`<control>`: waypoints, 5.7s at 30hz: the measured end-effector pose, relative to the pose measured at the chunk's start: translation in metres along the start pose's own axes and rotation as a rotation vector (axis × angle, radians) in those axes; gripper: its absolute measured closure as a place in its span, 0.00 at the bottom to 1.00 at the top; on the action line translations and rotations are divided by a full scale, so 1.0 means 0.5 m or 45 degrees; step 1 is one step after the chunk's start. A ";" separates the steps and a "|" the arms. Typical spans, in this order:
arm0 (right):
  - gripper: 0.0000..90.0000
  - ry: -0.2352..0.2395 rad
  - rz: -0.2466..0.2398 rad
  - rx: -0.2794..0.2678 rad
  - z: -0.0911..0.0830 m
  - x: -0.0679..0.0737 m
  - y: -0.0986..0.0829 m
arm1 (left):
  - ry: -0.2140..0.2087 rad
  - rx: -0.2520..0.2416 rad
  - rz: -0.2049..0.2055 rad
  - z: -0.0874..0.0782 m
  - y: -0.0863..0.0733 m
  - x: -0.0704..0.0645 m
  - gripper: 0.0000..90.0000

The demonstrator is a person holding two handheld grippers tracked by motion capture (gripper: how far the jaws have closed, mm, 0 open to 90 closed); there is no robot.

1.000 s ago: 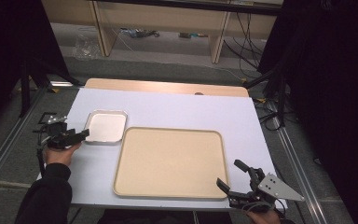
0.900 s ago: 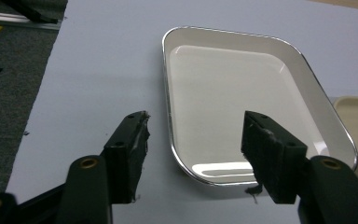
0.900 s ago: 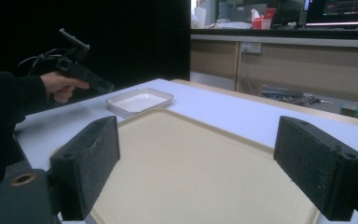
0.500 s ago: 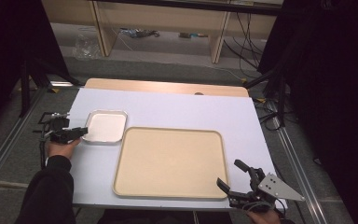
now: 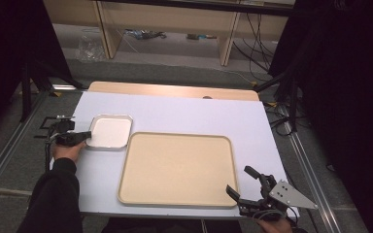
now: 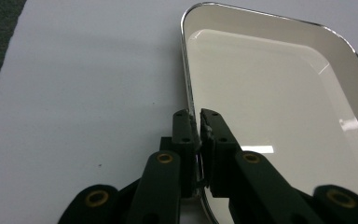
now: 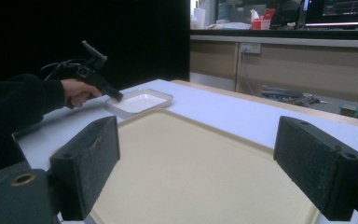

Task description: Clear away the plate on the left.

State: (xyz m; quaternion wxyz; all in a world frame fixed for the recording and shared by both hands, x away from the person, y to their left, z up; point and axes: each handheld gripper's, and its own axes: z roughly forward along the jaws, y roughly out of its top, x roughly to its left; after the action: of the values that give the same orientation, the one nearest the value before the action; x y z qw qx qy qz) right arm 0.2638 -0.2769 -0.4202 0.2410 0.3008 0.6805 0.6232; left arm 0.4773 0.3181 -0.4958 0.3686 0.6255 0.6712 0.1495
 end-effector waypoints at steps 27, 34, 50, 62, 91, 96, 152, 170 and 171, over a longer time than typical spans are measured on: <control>0.17 -0.022 -0.017 0.005 -0.002 -0.002 0.001 | -0.061 -0.120 -0.194 -0.033 0.008 0.016 0.98; 0.17 -0.020 0.006 0.056 -0.007 0.002 0.002 | -0.088 -0.134 -0.229 -0.045 0.009 0.015 0.98; 0.17 -0.007 0.055 0.065 -0.008 0.006 0.002 | -0.138 -0.183 -0.208 -0.075 0.011 -0.009 0.98; 0.17 -0.015 0.021 0.060 -0.009 0.001 0.004 | -0.295 -0.167 -0.078 -0.108 -0.005 -0.112 0.98; 0.17 0.007 0.028 0.039 -0.004 0.003 0.002 | -0.503 0.050 0.248 -0.077 -0.110 -0.340 0.98; 0.17 -0.011 -0.016 0.037 -0.007 -0.001 0.003 | -0.526 0.089 0.296 -0.069 -0.129 -0.372 0.98; 0.17 -0.025 0.002 0.027 -0.007 0.001 0.002 | -0.471 0.356 0.460 -0.080 -0.227 -0.405 0.91; 0.17 -0.011 0.045 0.060 -0.008 0.005 0.002 | -0.530 0.410 0.448 -0.107 -0.246 -0.408 0.85; 0.17 -0.010 0.044 0.059 -0.008 0.005 0.002 | -0.533 0.410 0.445 -0.107 -0.247 -0.410 0.85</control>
State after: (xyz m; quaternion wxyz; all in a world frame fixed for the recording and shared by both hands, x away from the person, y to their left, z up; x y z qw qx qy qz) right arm 0.2595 -0.2777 -0.4186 0.2258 0.3207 0.6884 0.6101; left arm 0.3398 0.1161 -0.4780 0.3637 0.7990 0.4780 -0.0298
